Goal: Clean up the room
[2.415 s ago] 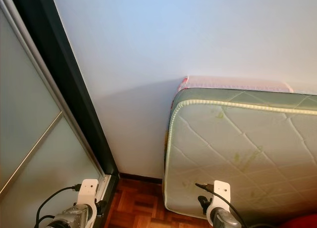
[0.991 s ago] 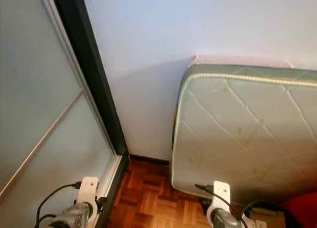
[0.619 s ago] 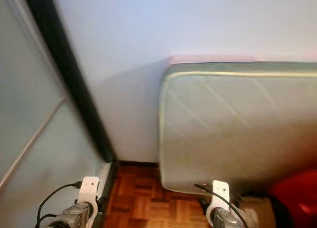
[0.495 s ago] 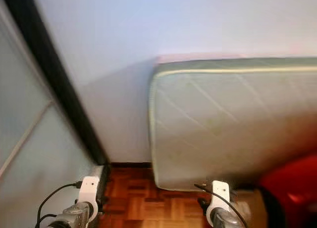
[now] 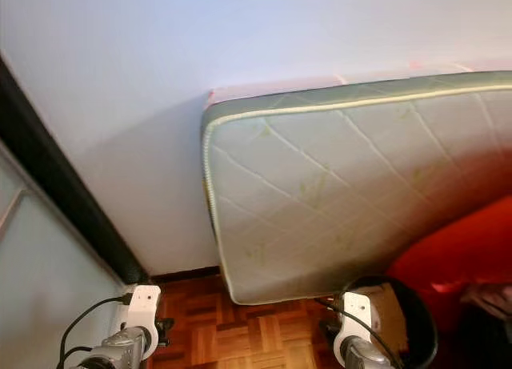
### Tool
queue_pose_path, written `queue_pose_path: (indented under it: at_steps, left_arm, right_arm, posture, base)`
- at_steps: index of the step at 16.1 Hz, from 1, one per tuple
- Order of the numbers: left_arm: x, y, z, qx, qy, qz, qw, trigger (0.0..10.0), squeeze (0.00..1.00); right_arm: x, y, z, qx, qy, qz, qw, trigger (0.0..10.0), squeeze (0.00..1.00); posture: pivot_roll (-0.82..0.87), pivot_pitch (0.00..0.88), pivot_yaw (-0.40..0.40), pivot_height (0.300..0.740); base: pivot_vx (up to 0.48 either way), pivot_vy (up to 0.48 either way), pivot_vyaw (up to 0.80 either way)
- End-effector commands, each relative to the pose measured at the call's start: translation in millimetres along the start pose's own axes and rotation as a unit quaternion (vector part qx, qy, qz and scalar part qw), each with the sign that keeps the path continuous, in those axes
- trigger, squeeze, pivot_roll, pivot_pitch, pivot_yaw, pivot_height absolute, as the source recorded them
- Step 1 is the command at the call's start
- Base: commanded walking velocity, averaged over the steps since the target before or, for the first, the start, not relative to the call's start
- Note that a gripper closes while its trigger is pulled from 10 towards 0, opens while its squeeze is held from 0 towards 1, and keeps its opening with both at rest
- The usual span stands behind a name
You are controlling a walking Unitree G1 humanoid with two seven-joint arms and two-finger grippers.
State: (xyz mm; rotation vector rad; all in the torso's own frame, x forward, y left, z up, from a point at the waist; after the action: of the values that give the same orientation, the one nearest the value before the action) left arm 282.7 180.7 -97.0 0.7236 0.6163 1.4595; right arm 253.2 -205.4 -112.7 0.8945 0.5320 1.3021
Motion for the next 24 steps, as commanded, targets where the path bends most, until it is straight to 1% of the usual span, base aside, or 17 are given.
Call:
queue_pose_path:
  at_steps: [1, 4, 5, 6, 7, 8, 14, 16, 21, 24]
  left_arm:
    - [-0.1, 0.2, -2.6, 0.003, -0.002, 0.002, 1.000, 10.0, 0.00]
    - [0.2, 0.2, -1.6, -0.001, -0.002, 0.006, 1.000, 10.0, 0.00]
    - [1.4, 0.2, -2.0, 0.002, -0.013, 0.006, 1.000, 10.0, 0.00]
    - [1.6, 0.2, -2.3, 0.003, -0.013, 0.007, 1.000, 10.0, 0.00]
    - [2.1, 0.3, -4.2, 0.008, -0.002, 0.008, 1.000, 10.0, 0.00]
    - [2.5, 0.3, -4.2, 0.008, -0.001, 0.008, 1.000, 10.0, 0.00]
    - [4.7, 0.2, -1.7, 0.007, -0.018, 0.009, 1.000, 10.0, 0.00]
    - [4.5, 0.0, -0.7, 0.006, -0.020, 0.011, 1.000, 10.0, 0.00]
    - [5.2, 0.1, -0.1, 0.006, -0.029, 0.010, 1.000, 10.0, 0.00]
    - [5.5, 0.2, -0.6, 0.005, -0.028, 0.010, 1.000, 10.0, 0.00]
  right_arm:
    - [-3.7, 0.6, -3.5, 0.006, -0.003, -0.004, 1.000, 10.0, 0.00]
    - [-4.2, 0.7, -3.2, 0.007, 0.003, -0.003, 1.000, 10.0, 0.00]
    - [-3.1, 0.6, -3.5, 0.006, 0.002, -0.002, 1.000, 10.0, 0.00]
    - [-3.0, 0.6, -3.4, 0.006, 0.001, -0.002, 1.000, 10.0, 0.00]
    - [-2.9, 0.5, -3.4, 0.006, 0.001, -0.003, 1.000, 10.0, 0.00]
    - [-2.7, 0.5, -3.7, 0.006, 0.000, -0.003, 1.000, 10.0, 0.00]
    - [-1.6, 0.2, -2.7, 0.007, 0.000, -0.004, 1.000, 10.0, 0.00]
    - [-1.7, 0.2, -0.9, 0.004, 0.004, -0.002, 1.000, 10.0, 0.00]
    - [-3.1, 0.2, 1.9, -0.010, -0.009, -0.012, 1.000, 10.0, 0.00]
    - [-3.9, 0.3, 1.2, -0.009, -0.004, -0.015, 1.000, 10.0, 0.00]
  posture:
    - [0.03, 0.000, -0.007, 0.740]
    - [0.03, 0.000, -0.015, 0.740]
    - [0.03, 0.000, -0.010, 0.740]
    - [0.03, 0.000, -0.010, 0.740]
    - [0.03, 0.000, -0.007, 0.740]
    - [0.03, 0.000, -0.004, 0.740]
    - [0.04, 0.000, 0.013, 0.740]
    - [0.04, 0.000, 0.002, 0.740]
    - [0.02, 0.000, 0.003, 0.740]
    - [0.02, 0.000, -0.002, 0.740]
  base:
    - [0.000, 0.000, -0.78]
    - [0.000, 0.000, -0.78]
    - [0.000, -0.472, -0.78]
    - [0.000, -0.472, -0.78]
    - [0.000, 0.000, -0.78]
    - [0.000, 0.000, -0.78]
    - [0.000, 0.000, -0.78]
    - [0.000, 0.000, -0.78]
    - [0.000, 0.000, 0.00]
    - [0.000, -0.247, 0.00]
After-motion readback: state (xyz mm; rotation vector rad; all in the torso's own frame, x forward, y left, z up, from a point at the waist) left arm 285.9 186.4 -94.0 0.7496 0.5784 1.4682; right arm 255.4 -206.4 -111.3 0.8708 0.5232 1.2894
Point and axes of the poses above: a point about 5 cm out from each wrist's last joint towards the gripper, its own y axis pointing back from the gripper into the wrist, its own z axis along the axis of the wrist's last joint, x = y × z, the point moved 6 cm from there along -y, pointing out of the wrist towards the gripper, and after that the axes turned 3 degrees about -y, right-handed, at the moved point
